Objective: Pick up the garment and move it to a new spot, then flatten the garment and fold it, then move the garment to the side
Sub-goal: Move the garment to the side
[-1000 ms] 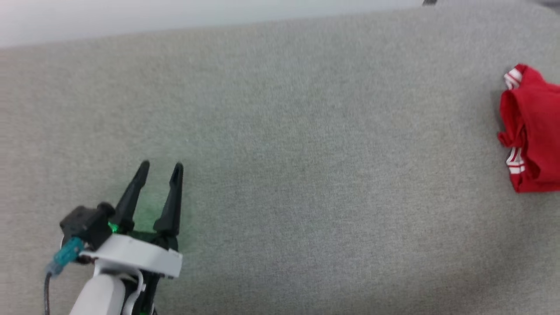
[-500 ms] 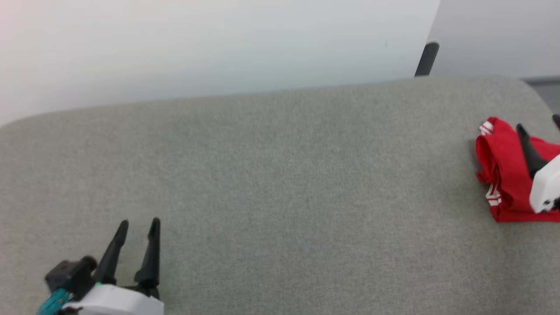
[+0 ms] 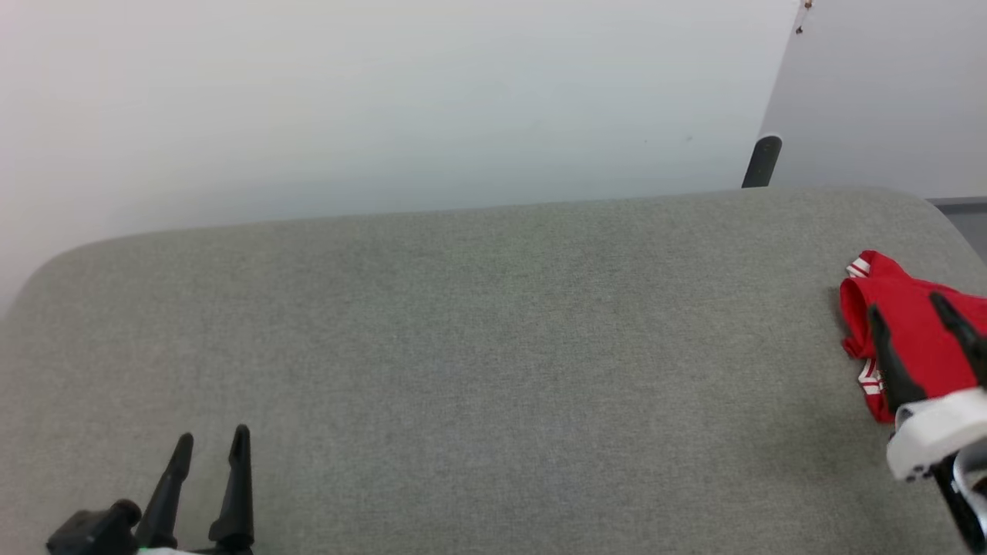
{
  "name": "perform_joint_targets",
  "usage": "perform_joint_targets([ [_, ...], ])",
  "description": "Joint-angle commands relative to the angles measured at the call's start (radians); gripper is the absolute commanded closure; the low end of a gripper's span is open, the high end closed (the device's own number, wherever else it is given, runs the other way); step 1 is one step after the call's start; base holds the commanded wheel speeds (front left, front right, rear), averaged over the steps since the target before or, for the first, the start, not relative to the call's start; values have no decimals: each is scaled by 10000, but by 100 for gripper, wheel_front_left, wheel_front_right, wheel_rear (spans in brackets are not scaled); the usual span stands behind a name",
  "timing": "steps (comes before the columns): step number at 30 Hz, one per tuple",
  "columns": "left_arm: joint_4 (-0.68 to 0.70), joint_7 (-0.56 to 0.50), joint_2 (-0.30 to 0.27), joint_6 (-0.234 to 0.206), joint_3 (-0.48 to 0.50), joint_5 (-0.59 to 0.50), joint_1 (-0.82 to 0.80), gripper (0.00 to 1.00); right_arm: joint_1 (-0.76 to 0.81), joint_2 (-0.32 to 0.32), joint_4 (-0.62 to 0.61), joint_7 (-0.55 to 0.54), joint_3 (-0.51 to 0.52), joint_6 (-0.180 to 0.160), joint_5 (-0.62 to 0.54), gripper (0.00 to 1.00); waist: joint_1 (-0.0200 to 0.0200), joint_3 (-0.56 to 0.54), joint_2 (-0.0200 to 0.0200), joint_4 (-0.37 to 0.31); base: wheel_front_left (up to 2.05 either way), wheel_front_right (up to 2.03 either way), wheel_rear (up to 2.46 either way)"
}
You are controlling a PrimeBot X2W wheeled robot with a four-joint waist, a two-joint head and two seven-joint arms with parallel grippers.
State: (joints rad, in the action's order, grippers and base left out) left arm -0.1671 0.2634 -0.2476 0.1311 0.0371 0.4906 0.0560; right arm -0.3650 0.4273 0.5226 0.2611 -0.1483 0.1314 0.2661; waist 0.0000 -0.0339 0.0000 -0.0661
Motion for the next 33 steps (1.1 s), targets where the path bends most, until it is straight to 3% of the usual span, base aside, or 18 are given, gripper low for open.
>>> perform_joint_targets([
  [1,59,1,47,-12,70,-90,145,0,343,-196,-366,44,304,-15,-200,0,0,-47,0,53,0,0,0],
  [11,312,2,255,-12,464,-403,568,0,2450,-1373,-2291,43,1628,-15,-934,0,0,-147,0,207,0,0,0],
  [22,328,1,410,-12,592,-519,771,0,3882,-2351,-3450,41,2151,-15,-1289,0,0,-162,0,308,0,0,0],
  [33,371,2,520,-12,591,-600,804,0,4165,-2432,-3734,43,2118,-15,-1302,0,0,-134,0,306,0,0,0],
])
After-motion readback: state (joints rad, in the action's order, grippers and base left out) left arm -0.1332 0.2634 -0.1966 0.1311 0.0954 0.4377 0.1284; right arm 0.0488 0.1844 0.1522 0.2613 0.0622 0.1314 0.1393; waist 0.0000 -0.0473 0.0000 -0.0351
